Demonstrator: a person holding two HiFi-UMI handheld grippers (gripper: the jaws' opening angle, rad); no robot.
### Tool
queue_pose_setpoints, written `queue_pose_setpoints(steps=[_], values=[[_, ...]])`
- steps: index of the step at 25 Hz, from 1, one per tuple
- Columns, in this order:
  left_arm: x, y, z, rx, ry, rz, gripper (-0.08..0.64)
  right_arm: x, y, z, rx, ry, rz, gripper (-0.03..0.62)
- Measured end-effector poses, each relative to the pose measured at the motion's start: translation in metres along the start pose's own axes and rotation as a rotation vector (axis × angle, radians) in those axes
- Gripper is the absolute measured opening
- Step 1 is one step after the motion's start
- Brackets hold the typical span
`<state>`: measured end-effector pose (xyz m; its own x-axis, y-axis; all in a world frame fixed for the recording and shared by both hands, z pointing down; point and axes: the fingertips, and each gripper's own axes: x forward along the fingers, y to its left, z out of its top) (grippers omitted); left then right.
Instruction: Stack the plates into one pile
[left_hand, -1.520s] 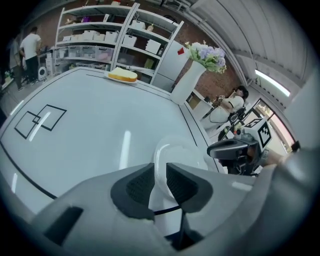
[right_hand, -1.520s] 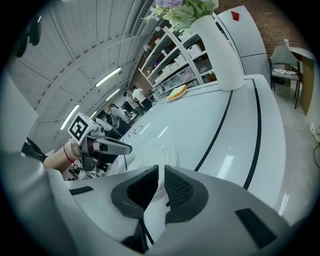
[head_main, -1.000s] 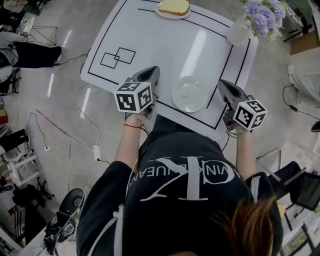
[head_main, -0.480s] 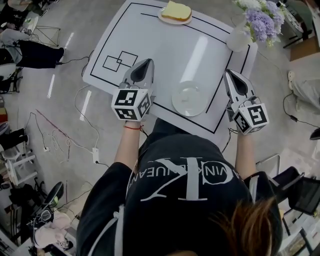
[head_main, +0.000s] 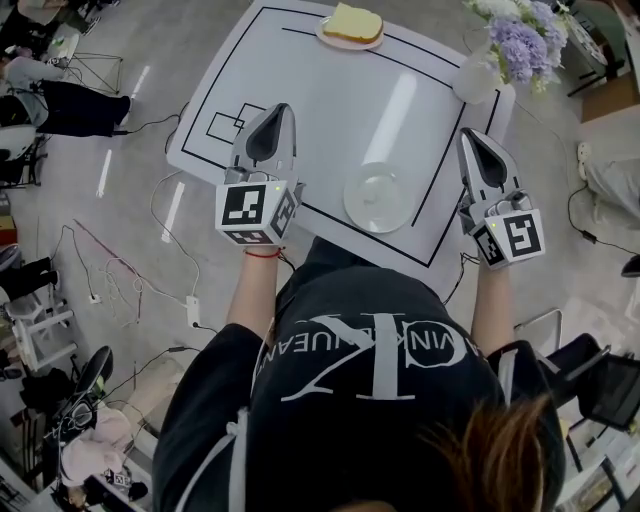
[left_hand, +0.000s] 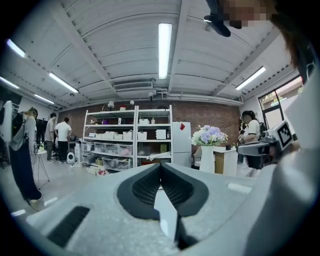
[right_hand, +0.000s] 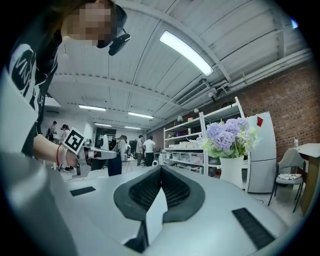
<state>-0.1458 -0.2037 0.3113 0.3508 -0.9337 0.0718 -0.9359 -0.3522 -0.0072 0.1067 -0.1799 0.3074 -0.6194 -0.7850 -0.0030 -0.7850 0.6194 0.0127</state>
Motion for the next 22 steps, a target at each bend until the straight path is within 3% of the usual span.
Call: queue_pose_setpoints(steps=[22], values=[[0.003,-0.0057,0.0033,-0.001,-0.011,0.0,0.011,-0.0022,-0.0053,0.0007,0.004,-0.009,-0.007,0.0]])
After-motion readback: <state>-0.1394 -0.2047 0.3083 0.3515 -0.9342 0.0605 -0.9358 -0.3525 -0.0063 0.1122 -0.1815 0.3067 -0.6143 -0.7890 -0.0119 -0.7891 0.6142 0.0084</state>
